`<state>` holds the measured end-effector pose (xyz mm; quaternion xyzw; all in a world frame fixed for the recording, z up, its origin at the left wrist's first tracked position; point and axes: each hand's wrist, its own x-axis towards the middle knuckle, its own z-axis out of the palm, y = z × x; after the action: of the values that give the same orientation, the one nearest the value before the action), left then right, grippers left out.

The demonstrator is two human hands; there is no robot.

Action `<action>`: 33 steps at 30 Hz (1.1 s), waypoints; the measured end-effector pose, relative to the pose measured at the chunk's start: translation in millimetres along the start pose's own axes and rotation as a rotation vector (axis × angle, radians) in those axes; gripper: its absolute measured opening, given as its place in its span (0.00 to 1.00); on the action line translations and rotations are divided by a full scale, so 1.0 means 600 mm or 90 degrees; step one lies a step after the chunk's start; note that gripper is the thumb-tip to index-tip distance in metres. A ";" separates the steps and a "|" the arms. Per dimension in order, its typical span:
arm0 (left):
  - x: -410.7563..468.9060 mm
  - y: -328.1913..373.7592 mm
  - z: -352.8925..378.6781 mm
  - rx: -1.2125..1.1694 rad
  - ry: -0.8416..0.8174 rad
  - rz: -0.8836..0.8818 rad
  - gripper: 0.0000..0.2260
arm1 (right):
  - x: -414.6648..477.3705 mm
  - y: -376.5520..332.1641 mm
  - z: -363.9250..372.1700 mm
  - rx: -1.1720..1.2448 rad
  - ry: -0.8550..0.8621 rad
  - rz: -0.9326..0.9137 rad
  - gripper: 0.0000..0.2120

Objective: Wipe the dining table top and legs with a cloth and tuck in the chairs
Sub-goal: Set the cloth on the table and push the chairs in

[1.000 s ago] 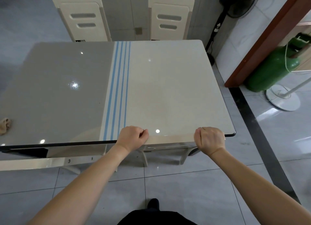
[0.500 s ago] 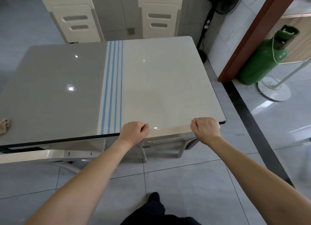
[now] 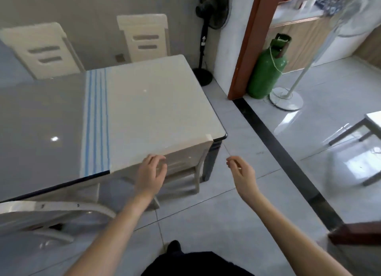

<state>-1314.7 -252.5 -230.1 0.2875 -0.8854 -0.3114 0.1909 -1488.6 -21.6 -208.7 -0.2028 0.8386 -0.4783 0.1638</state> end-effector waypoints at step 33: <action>-0.019 0.124 0.442 -0.234 -0.288 -0.640 0.09 | 0.051 0.468 -0.405 0.254 0.185 0.521 0.10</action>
<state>-1472.4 -80.7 -377.3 0.5611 -0.5902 -0.5662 -0.1277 -1680.4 270.9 -336.2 0.2481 0.7556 -0.5497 0.2556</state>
